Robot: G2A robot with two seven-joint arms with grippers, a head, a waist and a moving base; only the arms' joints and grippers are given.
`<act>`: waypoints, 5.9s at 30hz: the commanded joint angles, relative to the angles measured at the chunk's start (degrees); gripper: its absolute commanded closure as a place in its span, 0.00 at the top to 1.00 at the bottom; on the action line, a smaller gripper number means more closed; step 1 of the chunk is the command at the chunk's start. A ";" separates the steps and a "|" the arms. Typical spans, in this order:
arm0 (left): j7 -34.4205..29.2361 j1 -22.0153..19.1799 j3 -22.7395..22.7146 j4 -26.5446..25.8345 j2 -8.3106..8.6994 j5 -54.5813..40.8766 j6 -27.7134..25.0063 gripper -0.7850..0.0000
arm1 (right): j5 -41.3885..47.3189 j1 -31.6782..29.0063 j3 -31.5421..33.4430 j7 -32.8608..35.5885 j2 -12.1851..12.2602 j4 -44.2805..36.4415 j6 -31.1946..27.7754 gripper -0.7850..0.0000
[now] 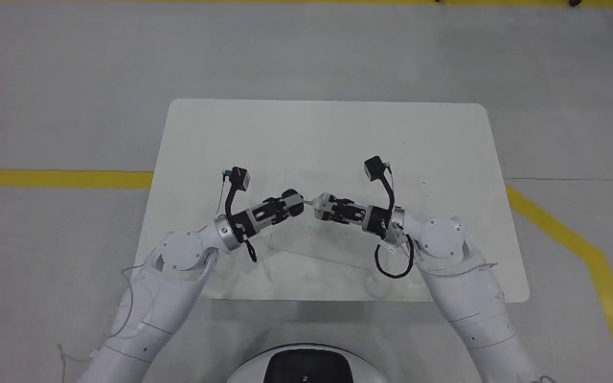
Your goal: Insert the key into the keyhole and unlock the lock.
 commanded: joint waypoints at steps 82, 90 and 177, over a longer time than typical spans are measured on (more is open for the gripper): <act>-1.01 19.69 -23.44 -29.22 4.96 30.00 50.73 1.00 | 5.31 -10.25 13.49 -18.08 2.39 -1.71 -12.53 0.00; -5.78 9.99 -13.54 -26.34 5.31 41.50 61.79 1.00 | 5.31 -10.25 13.49 -18.08 2.39 -1.71 -12.53 0.00; -29.86 -0.06 -1.24 -30.75 7.05 86.70 50.72 0.85 | 5.31 -10.25 13.49 -18.08 2.39 -1.71 -12.53 0.00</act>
